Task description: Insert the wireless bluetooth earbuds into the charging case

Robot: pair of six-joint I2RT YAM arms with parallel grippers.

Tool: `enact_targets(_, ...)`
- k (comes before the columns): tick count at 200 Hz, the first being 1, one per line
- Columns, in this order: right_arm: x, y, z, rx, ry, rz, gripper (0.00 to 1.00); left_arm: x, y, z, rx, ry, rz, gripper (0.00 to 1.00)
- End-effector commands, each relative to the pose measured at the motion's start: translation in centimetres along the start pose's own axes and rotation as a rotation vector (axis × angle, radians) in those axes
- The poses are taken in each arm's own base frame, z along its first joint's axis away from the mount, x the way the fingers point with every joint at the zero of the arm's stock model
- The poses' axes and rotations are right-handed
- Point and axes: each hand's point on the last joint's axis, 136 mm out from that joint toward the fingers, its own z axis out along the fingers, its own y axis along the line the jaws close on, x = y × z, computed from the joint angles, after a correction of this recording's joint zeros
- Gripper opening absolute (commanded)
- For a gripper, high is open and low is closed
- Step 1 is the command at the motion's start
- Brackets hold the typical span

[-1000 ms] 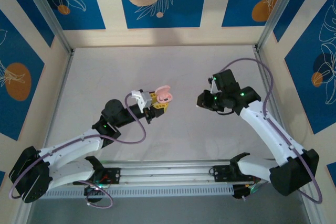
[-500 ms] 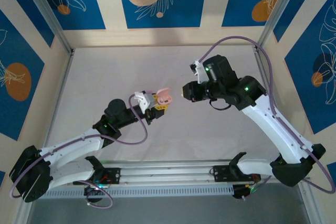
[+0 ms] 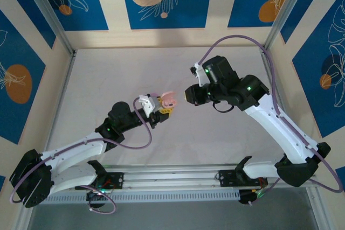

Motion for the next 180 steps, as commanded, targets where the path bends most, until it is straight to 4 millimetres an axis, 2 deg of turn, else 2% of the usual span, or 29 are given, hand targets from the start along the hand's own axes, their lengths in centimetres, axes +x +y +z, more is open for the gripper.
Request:
enact_targets(1, -0.1, 0.2, -0.2, 0.014, 0.015, -0.033, 0.21, -1.5, -0.1, 0.2, -0.002, -0.03, 0.04, 0.32)
enact_targets(59, 0.2, 0.7, 0.8, 0.036, 0.073, -0.068, 0.21, -1.1, -0.2, 0.3, 0.004, -0.014, 0.054, 0.32)
enact_targets(180, 0.2, 2.2, 3.2, 0.027, 0.122, -0.12, 0.21, -1.7, -0.3, 0.2, 0.006, -0.031, 0.053, 0.32)
